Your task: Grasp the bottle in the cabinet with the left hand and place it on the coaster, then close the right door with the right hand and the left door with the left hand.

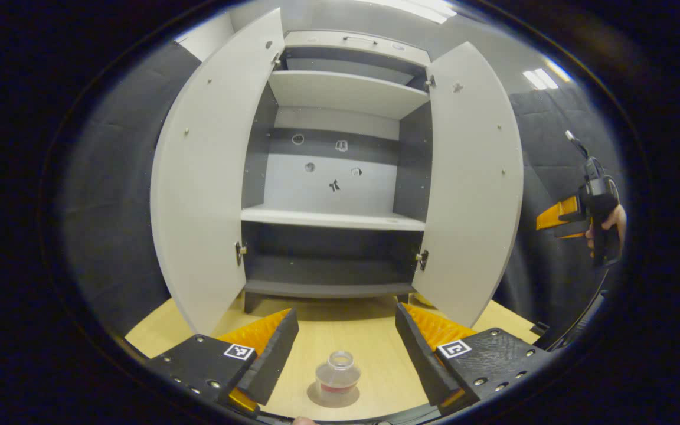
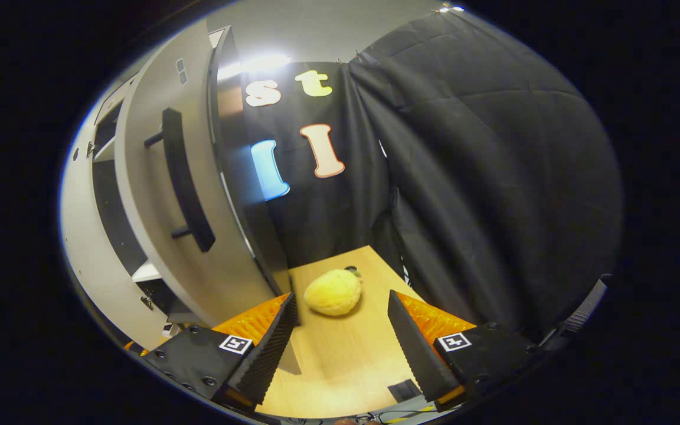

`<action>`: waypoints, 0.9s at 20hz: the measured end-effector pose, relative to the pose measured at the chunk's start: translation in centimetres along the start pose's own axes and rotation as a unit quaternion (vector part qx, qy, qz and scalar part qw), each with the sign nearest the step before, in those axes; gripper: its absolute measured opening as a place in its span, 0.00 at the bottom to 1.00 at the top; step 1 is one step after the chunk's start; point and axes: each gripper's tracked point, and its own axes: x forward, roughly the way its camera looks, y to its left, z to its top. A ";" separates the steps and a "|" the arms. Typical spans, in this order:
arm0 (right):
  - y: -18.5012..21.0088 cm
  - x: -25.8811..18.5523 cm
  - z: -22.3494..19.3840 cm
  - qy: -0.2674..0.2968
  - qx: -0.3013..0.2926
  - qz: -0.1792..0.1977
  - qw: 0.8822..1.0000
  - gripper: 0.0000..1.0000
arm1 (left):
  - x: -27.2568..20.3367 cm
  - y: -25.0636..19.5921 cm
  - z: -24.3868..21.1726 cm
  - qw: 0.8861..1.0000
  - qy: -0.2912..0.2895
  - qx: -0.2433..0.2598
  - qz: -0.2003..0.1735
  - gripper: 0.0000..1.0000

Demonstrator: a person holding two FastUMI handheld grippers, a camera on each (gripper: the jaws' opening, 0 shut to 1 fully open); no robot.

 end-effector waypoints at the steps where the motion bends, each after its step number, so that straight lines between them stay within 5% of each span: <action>1: -0.4 0.7 1.2 -0.015 -0.003 -0.003 1.000 0.98 | -0.1 0.3 2.2 1.000 -0.012 0.006 0.006 0.96; 8: -0.9 3.4 8.9 -0.108 -0.045 0.004 0.993 0.98 | 2.2 3.1 13.4 0.997 -0.022 0.046 0.063 0.96; 18: 2.8 4.3 13.3 -0.118 -0.035 0.094 0.988 0.98 | 5.1 7.5 17.1 0.986 -0.020 -0.014 0.166 0.96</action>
